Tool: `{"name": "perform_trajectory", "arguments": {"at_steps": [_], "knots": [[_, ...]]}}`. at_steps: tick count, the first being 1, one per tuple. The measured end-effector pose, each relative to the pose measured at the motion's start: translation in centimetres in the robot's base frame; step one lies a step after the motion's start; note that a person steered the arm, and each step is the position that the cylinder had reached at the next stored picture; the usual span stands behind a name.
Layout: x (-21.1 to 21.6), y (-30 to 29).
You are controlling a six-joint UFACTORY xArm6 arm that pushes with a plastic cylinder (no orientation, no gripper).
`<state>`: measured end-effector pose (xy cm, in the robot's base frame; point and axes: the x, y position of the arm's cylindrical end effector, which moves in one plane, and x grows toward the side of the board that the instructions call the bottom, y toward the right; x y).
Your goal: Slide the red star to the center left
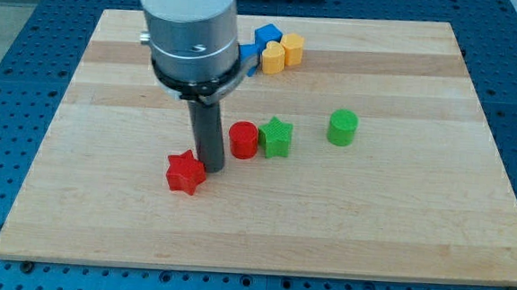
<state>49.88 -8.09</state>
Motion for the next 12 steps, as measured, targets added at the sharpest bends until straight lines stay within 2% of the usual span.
{"name": "perform_trajectory", "arguments": {"at_steps": [1,2,4,5,6,7,9,10,12], "knots": [[0.4,-0.6],[1.8,1.3],[5.9,2.7],[6.3,-2.2],[6.3,-2.5],[4.6,-2.5],[-2.7,-3.3],[-4.8,-4.7],[-4.8,-5.6]]}}
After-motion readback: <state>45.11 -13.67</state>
